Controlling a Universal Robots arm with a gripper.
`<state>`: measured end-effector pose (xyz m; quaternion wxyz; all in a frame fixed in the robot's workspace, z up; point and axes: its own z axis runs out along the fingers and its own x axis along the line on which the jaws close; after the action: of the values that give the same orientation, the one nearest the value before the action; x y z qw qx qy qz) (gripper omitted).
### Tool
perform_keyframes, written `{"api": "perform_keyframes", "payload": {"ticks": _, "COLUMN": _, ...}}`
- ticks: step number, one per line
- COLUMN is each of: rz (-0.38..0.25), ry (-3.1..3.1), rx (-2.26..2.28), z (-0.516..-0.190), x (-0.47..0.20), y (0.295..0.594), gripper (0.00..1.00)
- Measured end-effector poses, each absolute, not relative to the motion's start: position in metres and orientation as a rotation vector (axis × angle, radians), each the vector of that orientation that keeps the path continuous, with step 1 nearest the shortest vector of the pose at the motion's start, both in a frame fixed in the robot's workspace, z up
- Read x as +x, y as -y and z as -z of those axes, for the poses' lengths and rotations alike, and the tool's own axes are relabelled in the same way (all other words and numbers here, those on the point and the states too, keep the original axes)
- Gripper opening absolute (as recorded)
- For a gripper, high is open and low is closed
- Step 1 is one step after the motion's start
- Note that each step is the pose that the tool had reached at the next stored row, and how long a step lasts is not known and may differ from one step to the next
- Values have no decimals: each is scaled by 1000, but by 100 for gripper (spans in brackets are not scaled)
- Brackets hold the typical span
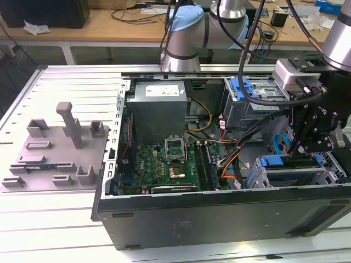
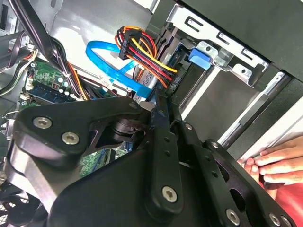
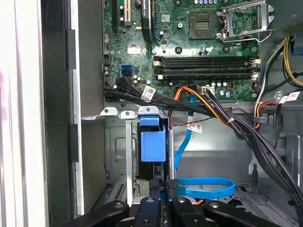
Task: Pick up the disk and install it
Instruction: 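Insert the second disk wire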
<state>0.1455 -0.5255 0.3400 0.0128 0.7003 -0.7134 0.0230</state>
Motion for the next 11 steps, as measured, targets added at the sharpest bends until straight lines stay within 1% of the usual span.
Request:
{"api": "perform_keyframes", "payload": {"ticks": 6, "rz": -73, "ry": 2220, "rx": 2184, "z": -341, "x": 143, "y": 525, "gripper": 17}}
{"api": "perform_keyframes", "payload": {"ticks": 7, "rz": -73, "ry": 2220, "rx": 2184, "z": -343, "x": 143, "y": 525, "gripper": 24}}
{"api": "perform_keyframes", "payload": {"ticks": 11, "rz": -80, "ry": 2217, "rx": 2181, "z": -351, "x": 141, "y": 525, "gripper": 24}}
